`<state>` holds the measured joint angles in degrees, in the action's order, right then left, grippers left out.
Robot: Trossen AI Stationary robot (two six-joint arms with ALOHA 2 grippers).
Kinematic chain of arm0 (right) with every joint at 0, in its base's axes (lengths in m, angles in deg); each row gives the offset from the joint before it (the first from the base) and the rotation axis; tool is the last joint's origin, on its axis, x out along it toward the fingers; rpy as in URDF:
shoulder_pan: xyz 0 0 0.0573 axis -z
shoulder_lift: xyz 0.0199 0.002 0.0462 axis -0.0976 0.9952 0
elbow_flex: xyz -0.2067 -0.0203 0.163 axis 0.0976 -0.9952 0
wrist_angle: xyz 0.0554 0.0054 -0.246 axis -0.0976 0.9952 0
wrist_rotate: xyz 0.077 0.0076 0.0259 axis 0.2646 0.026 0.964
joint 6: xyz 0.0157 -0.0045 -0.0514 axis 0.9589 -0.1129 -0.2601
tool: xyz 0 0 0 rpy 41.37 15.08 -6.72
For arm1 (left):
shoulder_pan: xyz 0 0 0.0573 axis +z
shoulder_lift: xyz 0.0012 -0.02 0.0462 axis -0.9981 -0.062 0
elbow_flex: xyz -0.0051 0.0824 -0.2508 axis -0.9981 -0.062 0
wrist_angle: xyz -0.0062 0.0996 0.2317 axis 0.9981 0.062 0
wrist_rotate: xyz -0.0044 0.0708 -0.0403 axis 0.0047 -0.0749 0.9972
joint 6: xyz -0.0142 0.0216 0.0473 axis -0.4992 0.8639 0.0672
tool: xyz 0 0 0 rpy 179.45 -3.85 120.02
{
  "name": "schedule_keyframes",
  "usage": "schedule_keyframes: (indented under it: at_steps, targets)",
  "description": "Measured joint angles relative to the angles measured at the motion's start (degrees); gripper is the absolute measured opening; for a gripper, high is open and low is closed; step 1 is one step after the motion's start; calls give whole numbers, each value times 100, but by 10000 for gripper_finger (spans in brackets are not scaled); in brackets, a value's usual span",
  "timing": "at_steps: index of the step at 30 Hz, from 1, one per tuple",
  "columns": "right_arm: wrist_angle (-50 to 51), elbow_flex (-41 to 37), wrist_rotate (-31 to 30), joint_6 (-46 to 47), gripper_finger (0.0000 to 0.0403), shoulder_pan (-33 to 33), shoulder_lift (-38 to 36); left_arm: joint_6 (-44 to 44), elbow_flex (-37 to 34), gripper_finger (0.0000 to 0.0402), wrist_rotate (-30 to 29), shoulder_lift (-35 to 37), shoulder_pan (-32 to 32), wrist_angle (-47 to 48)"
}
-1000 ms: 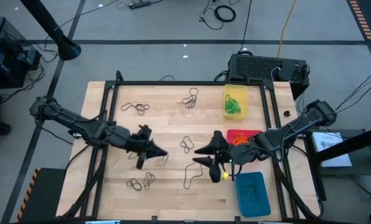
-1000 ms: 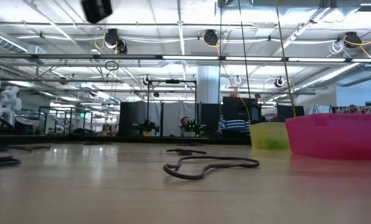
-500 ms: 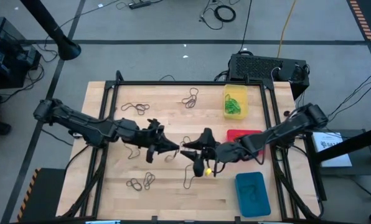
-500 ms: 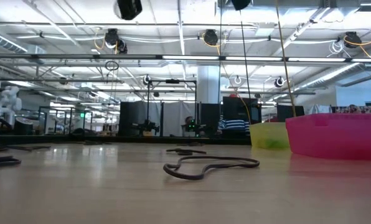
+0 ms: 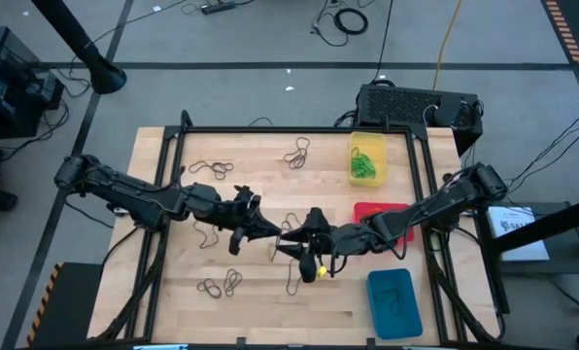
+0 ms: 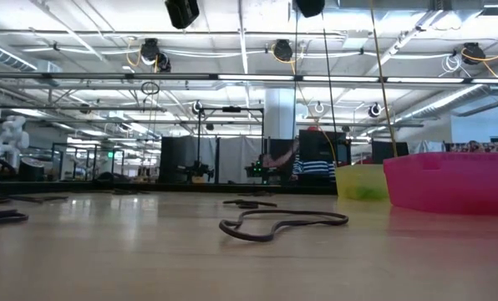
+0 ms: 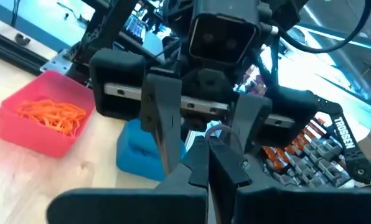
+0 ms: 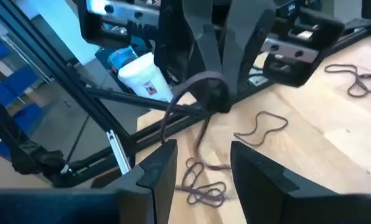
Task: Sort rubber bands into baskets
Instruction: Put the violet rubber band into the blue bin
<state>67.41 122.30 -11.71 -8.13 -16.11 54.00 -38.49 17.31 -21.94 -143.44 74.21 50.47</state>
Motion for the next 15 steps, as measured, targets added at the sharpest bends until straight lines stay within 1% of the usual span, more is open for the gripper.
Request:
schedule_keyframes:
  at_steps: [8, 13, 15]
  targets:
    - [-769, 0, -4, 13, 144, 66, 444, 7, 0, 0, 33, 0, 22, -3]
    - [-955, 0, -4, 34, 143, 107, 652, 9, 0, 0, 37, 0, 22, 10]
    - [-955, 0, -7, 35, 133, 107, 673, 9, 0, 0, 40, 0, 22, 37]
